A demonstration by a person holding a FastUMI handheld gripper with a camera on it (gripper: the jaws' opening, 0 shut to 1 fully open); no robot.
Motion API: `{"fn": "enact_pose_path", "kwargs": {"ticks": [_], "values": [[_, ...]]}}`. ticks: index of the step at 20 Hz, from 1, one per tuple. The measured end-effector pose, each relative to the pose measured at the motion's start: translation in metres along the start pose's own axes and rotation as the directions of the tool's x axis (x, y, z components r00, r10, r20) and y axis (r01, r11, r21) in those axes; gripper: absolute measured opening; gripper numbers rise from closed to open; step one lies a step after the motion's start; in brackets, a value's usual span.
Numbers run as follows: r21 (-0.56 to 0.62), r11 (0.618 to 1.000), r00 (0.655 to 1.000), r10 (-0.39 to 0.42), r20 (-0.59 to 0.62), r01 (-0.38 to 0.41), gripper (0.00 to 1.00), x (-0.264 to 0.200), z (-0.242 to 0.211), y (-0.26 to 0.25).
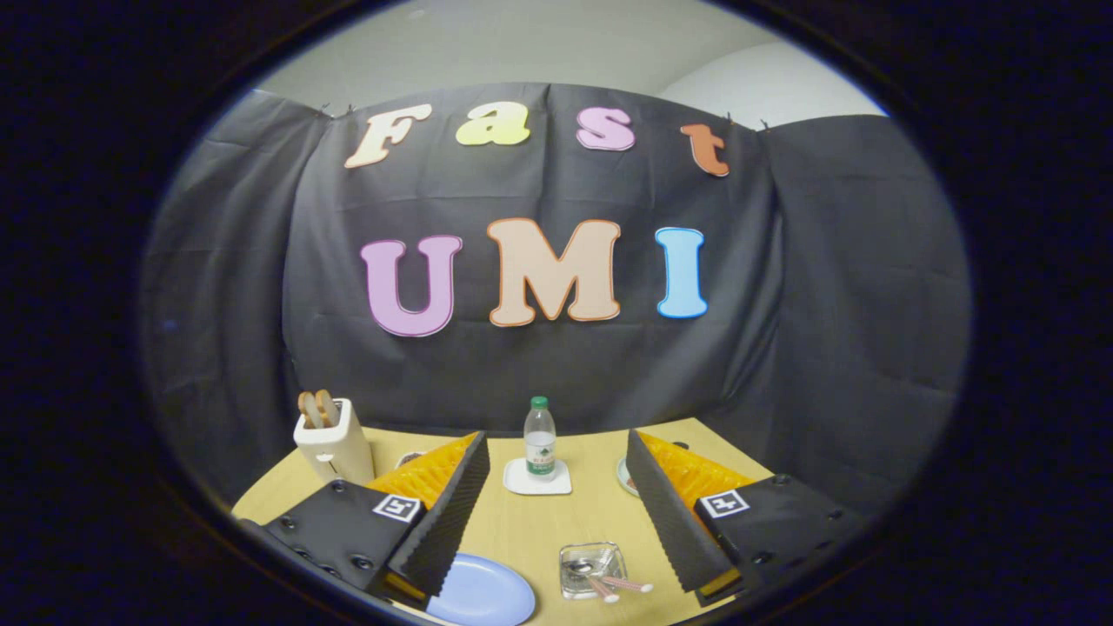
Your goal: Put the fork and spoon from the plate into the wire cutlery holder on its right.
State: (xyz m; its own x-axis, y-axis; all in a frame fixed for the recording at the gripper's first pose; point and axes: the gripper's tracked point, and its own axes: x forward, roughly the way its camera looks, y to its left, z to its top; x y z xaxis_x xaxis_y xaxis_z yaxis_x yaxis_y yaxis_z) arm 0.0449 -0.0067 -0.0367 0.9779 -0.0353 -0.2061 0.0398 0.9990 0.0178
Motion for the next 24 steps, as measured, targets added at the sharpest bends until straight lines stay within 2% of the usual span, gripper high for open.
{"fn": "enact_pose_path", "kwargs": {"ticks": [3,7,24], "values": [[-0.021,0.998,0.998,-0.057,-0.004,0.057,1.00,-0.015,-0.009,-0.009],[0.000,0.997,0.997,-0.074,-0.002,0.074,1.00,-0.026,-0.011,-0.015],[0.021,0.996,0.996,-0.090,0.014,0.090,1.00,-0.036,-0.005,-0.030]]}}
